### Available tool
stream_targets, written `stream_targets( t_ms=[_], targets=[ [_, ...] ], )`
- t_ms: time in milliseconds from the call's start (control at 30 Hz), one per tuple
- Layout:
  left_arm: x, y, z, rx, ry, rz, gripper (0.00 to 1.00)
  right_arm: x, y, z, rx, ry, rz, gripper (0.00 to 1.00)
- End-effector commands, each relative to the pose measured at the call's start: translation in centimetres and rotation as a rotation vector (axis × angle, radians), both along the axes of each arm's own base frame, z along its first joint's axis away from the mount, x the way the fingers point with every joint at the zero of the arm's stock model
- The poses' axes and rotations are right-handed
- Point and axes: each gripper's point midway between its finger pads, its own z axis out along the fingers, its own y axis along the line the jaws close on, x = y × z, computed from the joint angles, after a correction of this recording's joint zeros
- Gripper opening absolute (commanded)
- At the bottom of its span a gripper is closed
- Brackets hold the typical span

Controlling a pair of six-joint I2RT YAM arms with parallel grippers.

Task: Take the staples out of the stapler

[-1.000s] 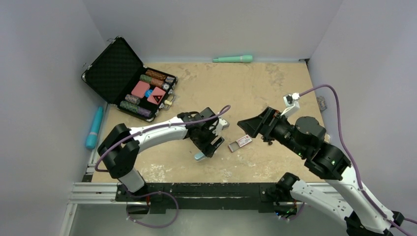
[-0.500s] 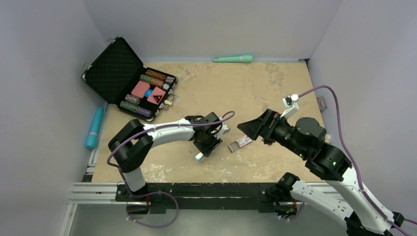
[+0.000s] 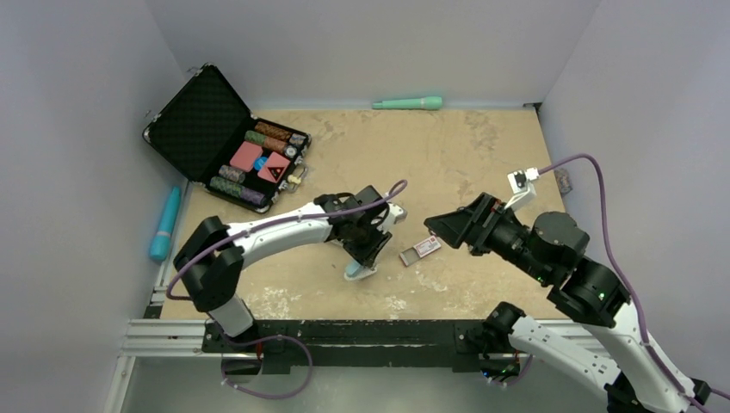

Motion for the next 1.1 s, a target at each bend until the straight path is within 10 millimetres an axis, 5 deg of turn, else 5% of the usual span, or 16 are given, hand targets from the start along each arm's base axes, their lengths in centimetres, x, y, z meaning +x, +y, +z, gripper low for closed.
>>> stream_targets(
  t_ms=[0, 167, 367, 667, 1067],
  targets=[
    [-0.6, -2.0, 8.5, -0.216, 0.003, 0.028, 0.00, -0.4, 0.1, 6.3, 0.160, -0.089, 0.007, 0.96],
    [-1.1, -0.9, 14.3, -0.344, 0.018, 0.103, 0.00, 0.2, 0.7, 10.4, 0.246, -0.165, 0.010, 0.96],
    [0.1, 1.1, 21.2, -0.508, -0.018, 0.209, 0.00, 0.5, 1.4, 13.2, 0.365, -0.223, 0.024, 0.96],
    [0.7, 3.9, 28.8, -0.654, -0.147, 0.357, 0.00, 1.5, 1.3, 14.6, 0.706, -0.204, -0.010, 0.96],
    [1.8, 5.0, 36.4, -0.797, -0.228, 0.430, 0.00, 3.1, 6.6, 12.7, 0.744, -0.217, 0.155, 0.94]
  ],
)
